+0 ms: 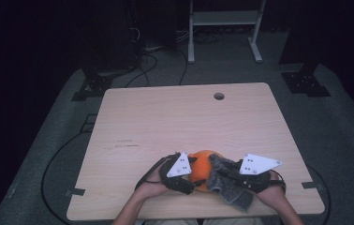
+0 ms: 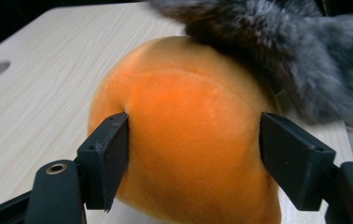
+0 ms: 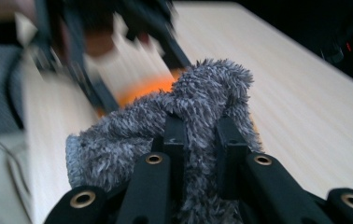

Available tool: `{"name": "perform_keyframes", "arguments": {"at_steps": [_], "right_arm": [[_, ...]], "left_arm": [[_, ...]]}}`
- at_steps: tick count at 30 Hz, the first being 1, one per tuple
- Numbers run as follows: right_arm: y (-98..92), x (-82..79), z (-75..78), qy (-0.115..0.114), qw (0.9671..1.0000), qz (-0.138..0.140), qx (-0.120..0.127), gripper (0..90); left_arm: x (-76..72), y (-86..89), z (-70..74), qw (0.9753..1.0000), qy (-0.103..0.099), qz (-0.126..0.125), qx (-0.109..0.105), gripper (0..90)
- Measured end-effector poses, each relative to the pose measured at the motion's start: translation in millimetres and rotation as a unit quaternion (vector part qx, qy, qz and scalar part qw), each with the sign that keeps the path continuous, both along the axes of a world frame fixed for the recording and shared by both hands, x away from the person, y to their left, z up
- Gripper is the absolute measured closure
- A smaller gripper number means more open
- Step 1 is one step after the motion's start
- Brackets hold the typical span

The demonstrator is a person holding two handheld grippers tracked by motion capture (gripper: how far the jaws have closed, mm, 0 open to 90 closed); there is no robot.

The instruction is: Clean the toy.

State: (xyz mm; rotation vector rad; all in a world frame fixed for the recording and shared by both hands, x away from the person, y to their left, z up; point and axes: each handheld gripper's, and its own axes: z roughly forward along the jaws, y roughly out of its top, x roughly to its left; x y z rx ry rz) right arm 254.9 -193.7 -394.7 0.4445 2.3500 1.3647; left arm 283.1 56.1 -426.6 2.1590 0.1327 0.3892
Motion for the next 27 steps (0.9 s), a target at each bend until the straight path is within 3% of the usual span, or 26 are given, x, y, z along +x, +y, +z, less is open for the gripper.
{"name": "perform_keyframes", "arguments": {"at_steps": [2,5,8,10,13,15,17,19,21,23,25,27], "right_arm": [[11.9,0.4,0.1,-0.006,0.9996,0.011,-0.023,77.2],[12.1,4.5,-9.8,-0.002,0.9994,0.014,-0.032,77.3],[-0.2,10.0,-17.3,0.011,0.9996,-0.005,-0.026,77.2],[-6.6,11.6,-18.6,0.023,0.9995,-0.016,-0.013,77.2],[-1.7,6.3,-17.7,0.014,0.9995,-0.016,-0.022,77.2],[3.5,3.9,-16.7,0.010,0.9996,-0.005,-0.026,77.1],[3.1,6.2,-18.0,0.013,0.9996,0.005,-0.023,77.2],[-3.8,12.7,-19.3,0.023,0.9997,0.000,-0.010,77.2],[-13.0,19.3,-21.0,0.029,0.9992,-0.025,-0.013,77.2],[-21.0,22.3,-24.4,0.041,0.9984,-0.038,-0.005,77.2],[-19.9,19.0,-25.2,0.035,0.9984,-0.042,-0.010,77.2],[-14.6,16.1,-21.9,0.029,0.9989,-0.036,-0.012,77.3]], "left_arm": [[-4.9,-2.5,-0.3,0.9994,-0.017,-0.003,0.028,27.1],[-1.9,4.0,-4.9,0.9992,-0.007,-0.002,0.038,27.8],[2.2,10.2,-7.6,0.9996,0.007,0.002,0.028,27.2],[4.0,10.6,-4.8,0.9997,0.018,0.009,0.014,19.1],[6.1,5.9,-2.1,0.9993,0.023,0.026,0.009,9.3],[4.9,4.6,-4.1,0.9995,0.014,0.019,0.020,10.9],[4.5,8.1,-6.2,0.9994,0.009,0.018,0.028,18.5],[5.9,12.5,-9.1,0.9991,0.011,0.023,0.035,24.1],[9.0,17.7,-11.1,0.9986,0.018,0.027,0.041,24.8],[11.1,20.9,-8.5,0.9990,0.033,0.026,0.016,22.9],[13.7,19.8,-2.2,0.9979,0.051,0.038,-0.014,12.3],[14.4,18.3,1.1,0.9966,0.057,0.044,-0.041,11.6]]}}
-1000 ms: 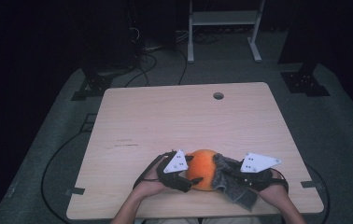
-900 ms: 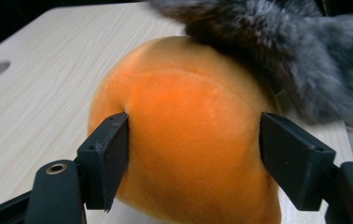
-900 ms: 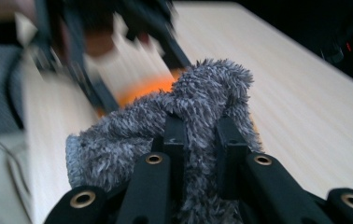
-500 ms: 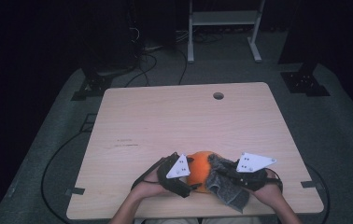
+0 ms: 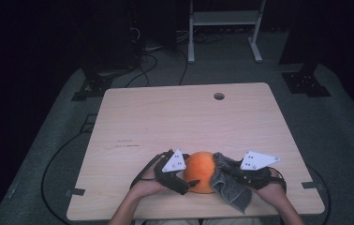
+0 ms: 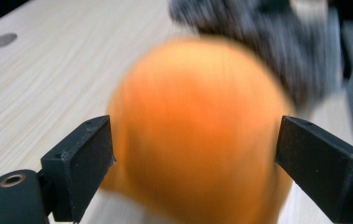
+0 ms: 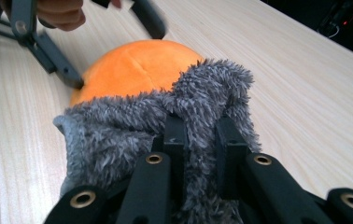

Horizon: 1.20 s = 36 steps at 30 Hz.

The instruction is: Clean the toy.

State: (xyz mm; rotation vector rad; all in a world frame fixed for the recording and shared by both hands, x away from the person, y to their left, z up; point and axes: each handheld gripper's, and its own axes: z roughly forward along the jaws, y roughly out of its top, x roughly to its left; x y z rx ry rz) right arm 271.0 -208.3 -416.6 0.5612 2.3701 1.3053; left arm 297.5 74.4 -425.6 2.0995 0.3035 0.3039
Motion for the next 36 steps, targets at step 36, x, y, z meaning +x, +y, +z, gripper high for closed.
{"name": "perform_keyframes", "arguments": {"at_steps": [36], "right_arm": [[-20.3,10.0,-7.5,0.055,0.9978,-0.017,0.032,77.0]], "left_arm": [[-0.9,4.1,-13.9,0.9997,-0.006,-0.010,0.022,23.0]]}}
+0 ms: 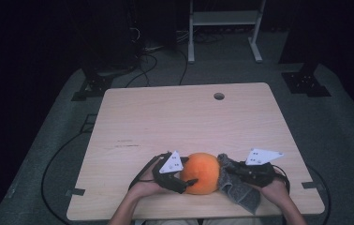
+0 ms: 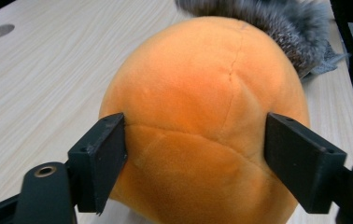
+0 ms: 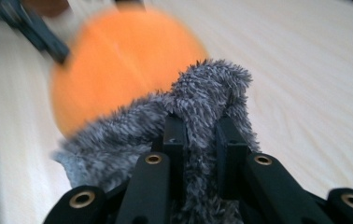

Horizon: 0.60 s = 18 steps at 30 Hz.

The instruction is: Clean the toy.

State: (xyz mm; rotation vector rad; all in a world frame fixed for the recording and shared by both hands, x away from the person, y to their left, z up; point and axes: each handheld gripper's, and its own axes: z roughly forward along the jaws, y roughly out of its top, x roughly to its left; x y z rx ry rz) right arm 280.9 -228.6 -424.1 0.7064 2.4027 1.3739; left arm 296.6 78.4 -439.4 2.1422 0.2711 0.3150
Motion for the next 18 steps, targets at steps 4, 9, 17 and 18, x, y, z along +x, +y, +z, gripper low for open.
{"name": "perform_keyframes", "arguments": {"at_steps": [4,9,17,18], "right_arm": [[17.8,-8.3,21.8,-0.037,0.9983,0.037,0.025,77.0],[22.4,-7.3,2.5,-0.025,0.9990,0.036,-0.007,77.2],[25.3,-15.9,30.6,-0.059,0.9973,0.045,-0.002,77.2],[31.2,-17.3,31.2,-0.060,0.9967,0.051,-0.017,77.2]], "left_arm": [[-6.9,-7.2,5.6,0.9997,-0.014,-0.020,0.001,23.0],[2.6,0.5,9.2,0.9992,0.035,0.016,-0.012,7.7],[-3.6,-14.4,11.3,0.9997,0.019,0.010,-0.011,25.8],[-5.6,-15.2,12.9,0.9998,0.017,-0.001,-0.014,25.4]]}}
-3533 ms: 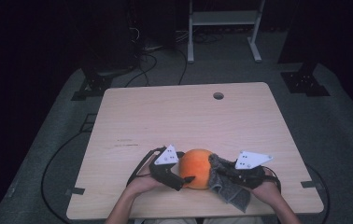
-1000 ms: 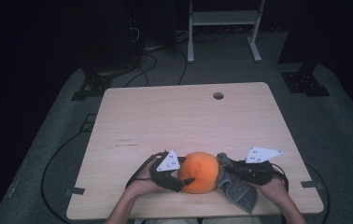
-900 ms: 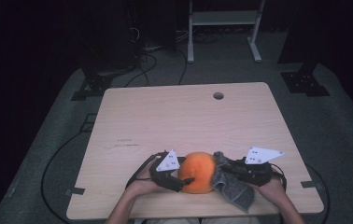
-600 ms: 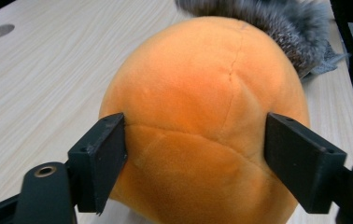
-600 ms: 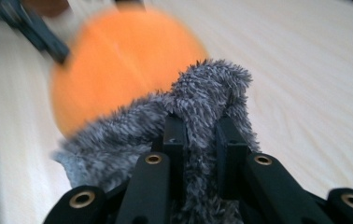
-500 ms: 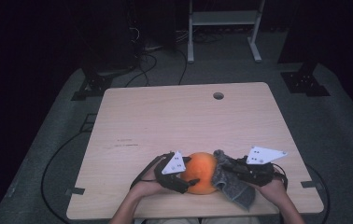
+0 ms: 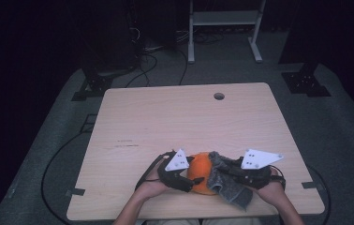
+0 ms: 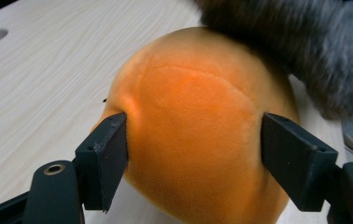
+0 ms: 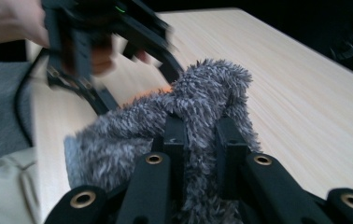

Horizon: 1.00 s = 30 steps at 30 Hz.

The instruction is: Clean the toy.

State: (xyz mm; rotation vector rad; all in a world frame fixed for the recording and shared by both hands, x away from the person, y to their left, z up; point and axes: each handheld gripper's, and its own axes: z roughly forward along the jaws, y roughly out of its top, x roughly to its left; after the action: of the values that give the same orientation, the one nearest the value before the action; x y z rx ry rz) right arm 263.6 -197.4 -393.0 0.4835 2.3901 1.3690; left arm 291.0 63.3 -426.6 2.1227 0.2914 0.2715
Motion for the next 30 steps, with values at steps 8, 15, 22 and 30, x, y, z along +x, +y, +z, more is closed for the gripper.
{"name": "perform_keyframes", "arguments": {"at_steps": [8,15,22,30], "right_arm": [[-19.0,5.6,-17.6,0.016,0.9997,-0.020,-0.002,77.3],[5.0,-15.8,12.5,-0.033,0.9992,0.019,-0.012,77.4],[-4.6,-6.9,0.7,-0.014,0.9995,0.004,-0.027,77.5],[-11.1,-5.2,-6.3,-0.002,0.9999,-0.008,-0.015,77.5]], "left_arm": [[5.5,3.2,-8.4,0.9990,0.043,0.001,-0.009,22.0],[-8.6,-12.6,4.4,0.9998,-0.005,-0.016,-0.008,31.0],[-12.2,-11.9,-2.8,0.9995,-0.018,-0.021,0.017,32.5],[1.2,-10.8,-1.2,0.9994,0.021,0.015,-0.025,14.6]]}}
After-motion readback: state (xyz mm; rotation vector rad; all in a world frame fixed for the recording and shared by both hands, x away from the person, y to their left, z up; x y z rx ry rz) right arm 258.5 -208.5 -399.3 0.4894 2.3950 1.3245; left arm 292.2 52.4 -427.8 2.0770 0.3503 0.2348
